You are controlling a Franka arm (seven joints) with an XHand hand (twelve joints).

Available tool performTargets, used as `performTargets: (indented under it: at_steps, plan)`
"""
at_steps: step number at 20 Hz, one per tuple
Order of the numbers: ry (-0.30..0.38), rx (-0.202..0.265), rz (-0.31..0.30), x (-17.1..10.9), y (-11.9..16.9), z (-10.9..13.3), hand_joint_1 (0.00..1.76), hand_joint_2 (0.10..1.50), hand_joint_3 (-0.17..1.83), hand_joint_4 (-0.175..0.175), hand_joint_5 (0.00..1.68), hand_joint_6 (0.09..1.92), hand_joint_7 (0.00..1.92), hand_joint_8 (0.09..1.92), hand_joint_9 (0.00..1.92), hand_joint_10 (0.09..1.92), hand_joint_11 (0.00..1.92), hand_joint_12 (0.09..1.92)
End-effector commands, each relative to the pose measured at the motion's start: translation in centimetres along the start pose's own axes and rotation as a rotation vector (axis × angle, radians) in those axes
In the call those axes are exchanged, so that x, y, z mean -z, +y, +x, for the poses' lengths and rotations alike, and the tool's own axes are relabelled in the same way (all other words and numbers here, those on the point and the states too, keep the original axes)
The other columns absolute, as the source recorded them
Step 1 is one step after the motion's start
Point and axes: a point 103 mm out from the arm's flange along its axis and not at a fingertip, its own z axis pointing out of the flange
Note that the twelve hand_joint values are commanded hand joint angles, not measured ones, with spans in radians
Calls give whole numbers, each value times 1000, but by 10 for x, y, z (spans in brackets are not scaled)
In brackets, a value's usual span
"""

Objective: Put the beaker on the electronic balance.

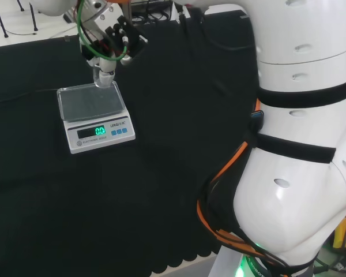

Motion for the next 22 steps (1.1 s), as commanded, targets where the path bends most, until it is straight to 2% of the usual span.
performTargets:
  at_steps: [1, 6, 12, 18, 22]
  plan:
    - [-13, 54, 19, -2, 23, 21, 1078, 1177, 62, -110, 812, 1273, 968, 940, 1030, 954, 754, 1248]
    - [-15, 78, 39, -12, 38, 21, 1078, 1177, 61, -110, 812, 1273, 968, 939, 1031, 954, 755, 1246]
    - [6, 98, 34, -17, 56, 18, 1079, 1178, 60, -110, 812, 1273, 969, 938, 1032, 954, 756, 1246]
    - [-18, 99, 51, -30, 67, 26, 1079, 1178, 59, -111, 812, 1273, 968, 938, 1032, 954, 755, 1245]
    - [-17, 101, 86, -41, 75, 29, 1079, 1178, 59, -111, 812, 1273, 968, 938, 1032, 954, 755, 1244]
